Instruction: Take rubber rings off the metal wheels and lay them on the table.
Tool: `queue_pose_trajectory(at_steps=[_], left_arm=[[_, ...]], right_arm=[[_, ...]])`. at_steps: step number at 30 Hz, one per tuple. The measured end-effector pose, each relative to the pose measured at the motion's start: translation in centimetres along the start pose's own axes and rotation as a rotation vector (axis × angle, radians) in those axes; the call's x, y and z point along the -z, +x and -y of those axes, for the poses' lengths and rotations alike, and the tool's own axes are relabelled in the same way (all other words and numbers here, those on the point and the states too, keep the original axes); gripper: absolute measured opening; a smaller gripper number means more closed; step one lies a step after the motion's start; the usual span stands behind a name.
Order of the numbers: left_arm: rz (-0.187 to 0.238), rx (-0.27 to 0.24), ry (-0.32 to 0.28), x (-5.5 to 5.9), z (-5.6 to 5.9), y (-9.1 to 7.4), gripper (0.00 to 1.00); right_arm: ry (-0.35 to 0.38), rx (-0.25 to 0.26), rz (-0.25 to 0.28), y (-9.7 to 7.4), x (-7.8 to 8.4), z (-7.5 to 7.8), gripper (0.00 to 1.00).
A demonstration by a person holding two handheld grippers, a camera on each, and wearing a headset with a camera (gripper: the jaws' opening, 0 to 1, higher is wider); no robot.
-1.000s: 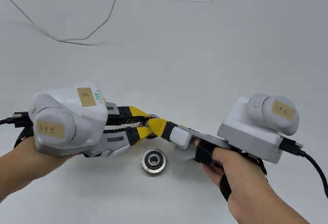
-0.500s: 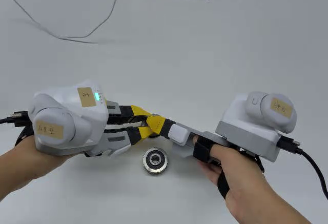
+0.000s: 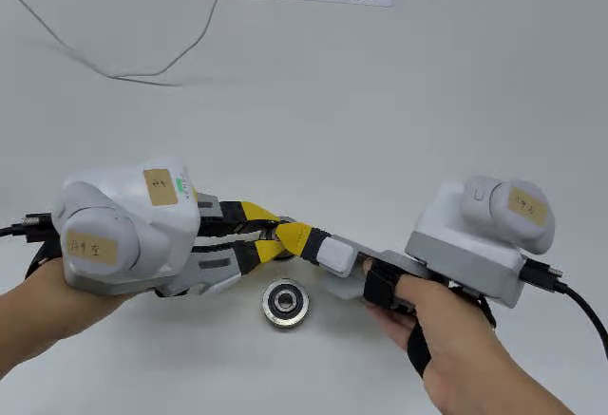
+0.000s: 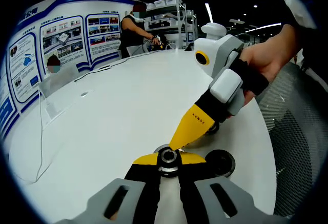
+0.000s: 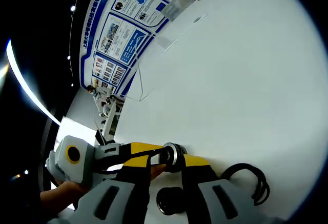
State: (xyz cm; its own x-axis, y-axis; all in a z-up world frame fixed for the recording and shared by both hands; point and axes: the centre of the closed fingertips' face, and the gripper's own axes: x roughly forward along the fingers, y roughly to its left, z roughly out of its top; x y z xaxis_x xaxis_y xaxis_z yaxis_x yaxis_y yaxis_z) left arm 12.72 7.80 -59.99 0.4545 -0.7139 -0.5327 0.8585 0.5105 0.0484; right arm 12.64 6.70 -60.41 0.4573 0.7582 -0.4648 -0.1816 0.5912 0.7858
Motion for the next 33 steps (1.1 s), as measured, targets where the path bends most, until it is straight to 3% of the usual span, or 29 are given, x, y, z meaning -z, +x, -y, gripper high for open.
queue_pose_trajectory(at_steps=[10, 18, 22, 26, 33], left_arm=[[-0.002, -0.001, 0.001, 0.0, 0.0, 0.0, 0.12], [-0.003, -0.002, 0.001, 0.0, -0.1, 0.0, 0.12], [-0.004, -0.002, 0.001, 0.1, -0.1, 0.0, 0.12], [-0.003, -0.003, 0.001, 0.1, -0.1, 0.0, 0.12], [-0.008, -0.007, 0.0, 0.1, 0.0, 0.0, 0.12]], right_arm=[[-0.021, 0.009, 0.001, -0.2, 0.1, 0.1, 0.21], [-0.047, 0.026, 0.0, -0.3, 0.0, 0.5, 0.14], [-0.077, 0.055, 0.004, -0.4, -0.1, 1.1, 0.04], [-0.087, 0.056, 0.0, -0.4, -0.1, 1.0, 0.03], [-0.048, 0.071, 0.002, -0.5, -0.2, 1.0, 0.01]])
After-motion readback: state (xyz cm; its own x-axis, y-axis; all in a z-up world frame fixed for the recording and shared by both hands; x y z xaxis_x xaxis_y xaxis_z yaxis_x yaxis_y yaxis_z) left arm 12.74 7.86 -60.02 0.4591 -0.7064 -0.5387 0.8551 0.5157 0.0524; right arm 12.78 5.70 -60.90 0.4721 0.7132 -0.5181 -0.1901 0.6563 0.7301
